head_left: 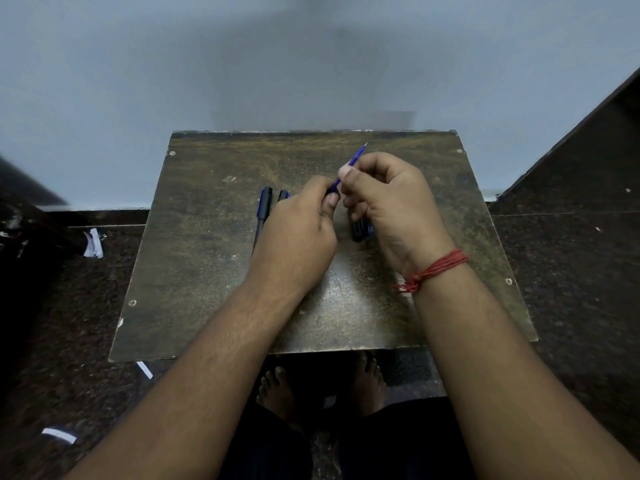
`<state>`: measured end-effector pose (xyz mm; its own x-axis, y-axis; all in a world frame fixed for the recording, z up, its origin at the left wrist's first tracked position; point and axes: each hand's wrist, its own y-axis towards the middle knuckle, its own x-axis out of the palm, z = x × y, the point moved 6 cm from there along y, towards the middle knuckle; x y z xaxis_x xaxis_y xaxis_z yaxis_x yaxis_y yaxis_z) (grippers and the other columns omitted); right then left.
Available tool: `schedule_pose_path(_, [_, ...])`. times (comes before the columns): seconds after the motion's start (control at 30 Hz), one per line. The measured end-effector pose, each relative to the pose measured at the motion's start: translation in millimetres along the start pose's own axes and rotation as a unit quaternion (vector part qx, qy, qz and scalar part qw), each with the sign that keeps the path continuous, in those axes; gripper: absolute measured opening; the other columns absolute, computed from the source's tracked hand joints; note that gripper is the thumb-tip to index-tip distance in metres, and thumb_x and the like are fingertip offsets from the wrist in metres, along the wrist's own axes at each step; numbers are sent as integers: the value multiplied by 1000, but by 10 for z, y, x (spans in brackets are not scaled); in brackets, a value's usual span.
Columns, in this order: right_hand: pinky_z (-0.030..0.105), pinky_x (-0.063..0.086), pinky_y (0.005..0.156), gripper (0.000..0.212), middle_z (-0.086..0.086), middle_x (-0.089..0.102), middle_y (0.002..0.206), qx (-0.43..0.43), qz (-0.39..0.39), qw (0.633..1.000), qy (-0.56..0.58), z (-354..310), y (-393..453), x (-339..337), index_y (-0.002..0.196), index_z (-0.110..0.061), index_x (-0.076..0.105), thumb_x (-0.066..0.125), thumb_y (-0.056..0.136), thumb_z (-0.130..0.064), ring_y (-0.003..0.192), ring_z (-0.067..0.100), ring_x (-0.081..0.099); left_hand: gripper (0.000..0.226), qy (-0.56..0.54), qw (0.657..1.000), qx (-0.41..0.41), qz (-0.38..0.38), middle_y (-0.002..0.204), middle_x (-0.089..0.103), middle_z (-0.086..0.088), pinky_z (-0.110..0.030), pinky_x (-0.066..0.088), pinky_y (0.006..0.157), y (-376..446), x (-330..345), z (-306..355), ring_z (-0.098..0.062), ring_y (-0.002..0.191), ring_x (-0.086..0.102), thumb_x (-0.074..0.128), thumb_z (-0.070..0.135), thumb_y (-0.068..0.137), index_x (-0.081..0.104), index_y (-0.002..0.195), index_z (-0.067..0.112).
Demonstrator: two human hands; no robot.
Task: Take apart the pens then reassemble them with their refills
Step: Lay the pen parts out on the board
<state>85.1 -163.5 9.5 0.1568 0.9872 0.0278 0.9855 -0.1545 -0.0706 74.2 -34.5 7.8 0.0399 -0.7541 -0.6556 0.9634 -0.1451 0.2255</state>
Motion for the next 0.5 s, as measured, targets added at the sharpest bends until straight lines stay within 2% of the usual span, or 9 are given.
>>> schedule_pose_path(0.1, [24, 49, 55, 15, 5, 65, 75, -2, 47, 995, 88, -44, 28, -105, 84, -14, 59, 59, 97, -7, 67, 15, 63, 17, 18, 1000, 6, -14, 72, 61, 3, -36, 43, 55, -11, 18, 27, -15, 62, 56, 44, 26, 103, 59, 106, 18])
schedule_pose_path(0.2, [26, 54, 62, 14, 9, 70, 81, -25, 118, 969, 217, -165, 71, -330, 90, -14, 55, 52, 101, -7, 72, 20, 70, 17, 38, 999, 10, -30, 67, 57, 7, -29, 33, 49, -17, 41, 38, -9, 55, 50, 42, 26, 105, 58, 106, 20])
schedule_pose_path(0.27, [28, 55, 61, 11, 9, 70, 80, -68, 181, 955, 226, -275, 101, -591, 91, -14, 56, 54, 101, -8, 70, 20, 70, 18, 44, 998, 11, -35, 66, 55, 8, -27, 30, 47, -23, 41, 41, -7, 52, 48, 41, 27, 105, 58, 105, 20])
schedule_pose_path(0.33, [29, 54, 58, 10, 4, 68, 74, -106, 237, 958, 122, -363, 117, -906, 90, -15, 60, 58, 98, -10, 66, 17, 69, 19, 44, 998, 11, -35, 65, 55, 9, -27, 29, 47, -26, 38, 53, -6, 51, 46, 41, 27, 105, 58, 105, 19])
schedule_pose_path(0.4, [32, 56, 60, 9, -2, 68, 72, -109, 266, 955, -78, -405, 125, -1146, 87, -19, 65, 61, 95, -17, 65, 15, 68, 19, 41, 998, 12, -37, 62, 52, 9, -28, 27, 47, -34, 44, 70, -6, 49, 44, 41, 26, 105, 58, 104, 18])
schedule_pose_path(0.43, [31, 58, 64, 8, -3, 69, 74, -95, 265, 941, -188, -390, 135, -1226, 87, -20, 68, 62, 93, -21, 67, 14, 67, 19, 41, 998, 12, -37, 61, 51, 9, -28, 26, 47, -40, 48, 79, -5, 48, 42, 41, 26, 105, 58, 104, 18])
schedule_pose_path(0.5, [19, 52, 69, 11, -1, 71, 85, -60, 240, 897, -366, -311, 148, -1309, 90, -18, 71, 63, 93, -25, 75, 13, 66, 19, 43, 998, 13, -36, 60, 49, 10, -29, 25, 47, -45, 54, 86, -5, 48, 41, 42, 25, 105, 59, 103, 17])
